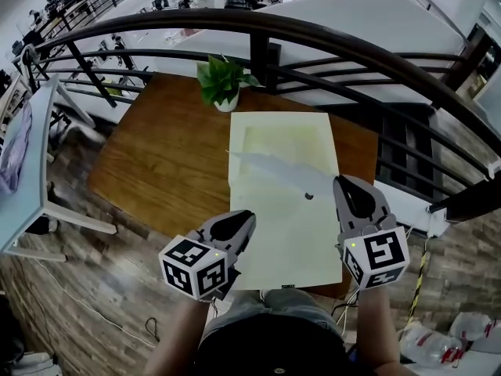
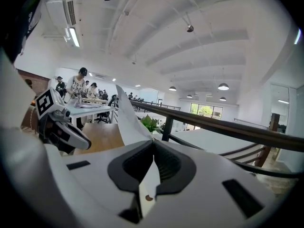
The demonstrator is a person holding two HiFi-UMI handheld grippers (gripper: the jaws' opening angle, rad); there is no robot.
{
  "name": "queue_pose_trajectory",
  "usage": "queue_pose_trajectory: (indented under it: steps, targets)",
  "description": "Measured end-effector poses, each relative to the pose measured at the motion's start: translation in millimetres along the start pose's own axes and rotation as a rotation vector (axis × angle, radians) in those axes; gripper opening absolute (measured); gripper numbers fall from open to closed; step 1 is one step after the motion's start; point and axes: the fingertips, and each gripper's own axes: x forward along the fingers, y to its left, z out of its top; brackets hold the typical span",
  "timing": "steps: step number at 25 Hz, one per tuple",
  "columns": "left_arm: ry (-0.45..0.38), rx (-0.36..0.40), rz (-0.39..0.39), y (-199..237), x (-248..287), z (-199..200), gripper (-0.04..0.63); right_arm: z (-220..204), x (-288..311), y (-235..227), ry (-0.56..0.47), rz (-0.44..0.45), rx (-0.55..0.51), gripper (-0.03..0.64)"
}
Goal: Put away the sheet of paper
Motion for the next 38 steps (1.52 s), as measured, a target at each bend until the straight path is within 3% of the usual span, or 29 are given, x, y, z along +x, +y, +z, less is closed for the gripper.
queue_pose_trajectory:
  steps: [17, 38]
  targets:
    - [0.025, -0.049, 0.022, 10.7, 10.2, -10.5, 0.041, -48.7, 2.3, 25.5, 0.151, 0.092, -0.094, 0.029]
    - [0.119, -0.112, 0.053, 23.3, -7.6, -59.9, 0.041, -123.6, -5.2, 76.1, 0.335, 0.2, -0.096, 0.029]
